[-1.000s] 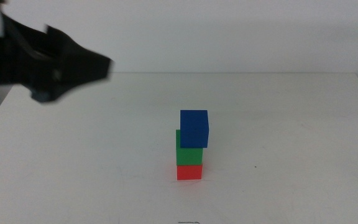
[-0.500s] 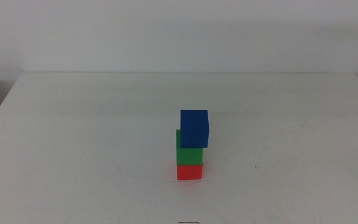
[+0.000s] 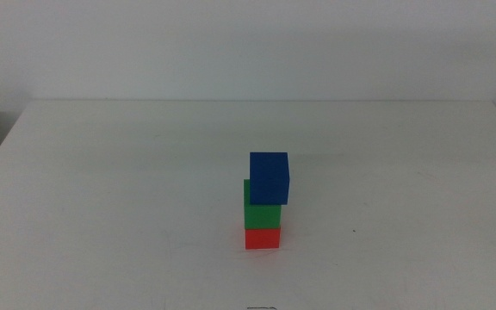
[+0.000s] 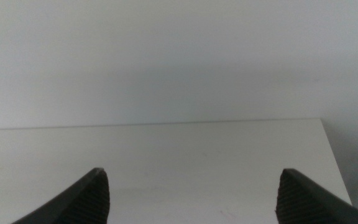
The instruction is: Stack red cubes first, then green, then blue cubes in a specific spot.
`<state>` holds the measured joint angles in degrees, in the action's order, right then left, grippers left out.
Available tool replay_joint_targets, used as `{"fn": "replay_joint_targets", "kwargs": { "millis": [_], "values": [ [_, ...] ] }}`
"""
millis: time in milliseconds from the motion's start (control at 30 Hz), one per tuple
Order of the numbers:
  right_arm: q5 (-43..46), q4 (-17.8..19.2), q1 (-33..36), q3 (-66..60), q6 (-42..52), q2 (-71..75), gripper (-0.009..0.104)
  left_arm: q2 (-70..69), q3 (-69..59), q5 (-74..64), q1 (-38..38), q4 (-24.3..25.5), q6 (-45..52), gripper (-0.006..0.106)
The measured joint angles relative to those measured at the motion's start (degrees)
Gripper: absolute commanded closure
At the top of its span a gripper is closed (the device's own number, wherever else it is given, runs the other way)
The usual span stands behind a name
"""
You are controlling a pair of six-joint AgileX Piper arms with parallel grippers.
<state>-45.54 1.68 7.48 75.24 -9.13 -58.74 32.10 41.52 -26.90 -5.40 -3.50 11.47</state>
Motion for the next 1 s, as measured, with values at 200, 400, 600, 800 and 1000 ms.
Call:
{"fn": "replay_joint_targets", "kwargs": {
  "millis": [200,400,600,800,1000],
  "values": [
    [16.0,-0.15,0.0,-18.28,0.0,8.7,0.024,-5.12,-3.72,3.98,1.12,0.0,0.0,0.007],
    [23.55,-0.15,-2.63,-39.24,0.0,24.29,0.024,-15.55,-16.64,10.75,4.62,-0.34,0.0,0.007],
    [24.07,-0.15,-7.82,-57.77,0.0,41.56,0.024,-25.38,-28.99,11.56,4.78,-3.26,0.0,0.007],
    [25.19,-0.15,-8.11,-70.92,0.0,55.02,0.024,-32.21,-36.82,11.56,4.99,-3.71,0.0,0.007],
    [26.91,-0.15,-8.22,-76.32,0.0,59.27,0.024,-32.83,-41.75,11.68,5.06,-3.86,0.0,0.007]
  ]
}}
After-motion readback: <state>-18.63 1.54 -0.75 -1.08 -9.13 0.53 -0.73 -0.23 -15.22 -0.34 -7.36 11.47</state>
